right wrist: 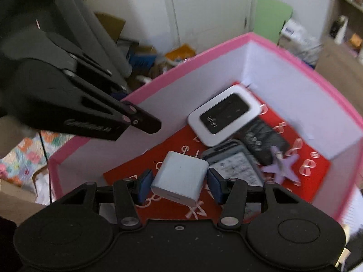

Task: Organize rigid objects
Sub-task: 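Lower the white charger cube into the box and open the right tool, then grasp the pink round compact with the right tool, then place the pink compact in the box beside the grey phone, open right tool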

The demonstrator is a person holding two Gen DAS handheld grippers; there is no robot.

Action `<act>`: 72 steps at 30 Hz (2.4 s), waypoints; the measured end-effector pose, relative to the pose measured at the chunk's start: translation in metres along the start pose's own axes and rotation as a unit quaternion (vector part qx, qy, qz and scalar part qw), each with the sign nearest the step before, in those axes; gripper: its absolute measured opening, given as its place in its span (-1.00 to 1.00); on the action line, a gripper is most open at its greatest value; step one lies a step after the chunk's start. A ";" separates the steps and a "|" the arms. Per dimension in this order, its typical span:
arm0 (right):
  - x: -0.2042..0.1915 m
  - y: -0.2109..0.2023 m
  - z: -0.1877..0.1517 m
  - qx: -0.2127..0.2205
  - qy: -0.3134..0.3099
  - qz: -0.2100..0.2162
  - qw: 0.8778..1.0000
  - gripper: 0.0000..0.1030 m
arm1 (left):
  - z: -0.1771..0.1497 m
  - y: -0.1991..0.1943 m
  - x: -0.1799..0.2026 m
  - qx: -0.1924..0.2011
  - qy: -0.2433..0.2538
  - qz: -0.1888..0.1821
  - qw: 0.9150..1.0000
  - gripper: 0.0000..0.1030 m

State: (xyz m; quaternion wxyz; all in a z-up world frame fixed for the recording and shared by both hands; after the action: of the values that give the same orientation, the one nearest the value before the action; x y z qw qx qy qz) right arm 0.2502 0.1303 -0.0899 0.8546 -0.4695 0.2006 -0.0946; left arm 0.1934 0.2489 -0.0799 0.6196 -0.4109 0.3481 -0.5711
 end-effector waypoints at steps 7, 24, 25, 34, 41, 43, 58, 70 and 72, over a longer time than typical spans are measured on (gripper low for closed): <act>0.000 -0.015 -0.003 0.037 0.013 -0.002 0.999 0.25 | 0.000 0.000 -0.001 0.001 -0.003 -0.009 1.000 -0.78; 0.072 -0.169 -0.097 0.180 0.110 -0.118 0.970 0.31 | 0.000 0.000 0.000 0.002 -0.009 -0.005 1.000 -0.77; 0.080 -0.170 -0.106 0.182 0.121 -0.125 0.968 0.31 | -0.001 0.000 0.000 0.003 -0.009 -0.004 1.000 -0.77; 0.126 -0.159 -0.191 0.140 0.200 -0.180 0.953 0.31 | -0.001 -0.001 -0.001 0.003 -0.014 -0.001 1.000 -0.77; 0.155 -0.144 -0.235 0.115 0.224 -0.259 0.932 0.37 | -0.002 -0.001 -0.001 -0.002 -0.018 0.001 1.000 -0.77; 0.162 -0.139 -0.243 0.099 0.225 -0.276 0.929 0.38 | -0.002 -0.002 0.000 -0.002 -0.016 0.003 1.000 -0.77; 0.212 -0.139 -0.273 0.151 0.267 -0.275 0.911 0.57 | -0.002 -0.003 0.002 -0.005 -0.021 0.009 1.000 -0.77; 0.229 -0.134 -0.264 0.224 0.240 -0.283 0.901 0.69 | -0.003 -0.002 0.004 -0.005 -0.016 0.011 1.000 -0.77; 0.227 -0.134 -0.262 0.221 0.238 -0.289 0.901 0.69 | -0.003 -0.002 0.004 -0.005 -0.016 0.011 1.000 -0.77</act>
State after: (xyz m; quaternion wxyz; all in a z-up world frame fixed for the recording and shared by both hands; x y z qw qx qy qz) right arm 0.3451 -0.2222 -0.1605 0.7983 -0.2696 0.2274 -0.4883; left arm 0.1900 0.2445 -0.0792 0.6291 -0.4194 0.3452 -0.5561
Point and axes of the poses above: each gripper's, at about its wrist camera, not at the fingertips, and y roughly the way its jaws point, x to its right, z to its top, the point moved 9 cm from there along y, roughly the way its jaws point, and after that the axes turned 5 degrees about z, right-handed, at the moved point
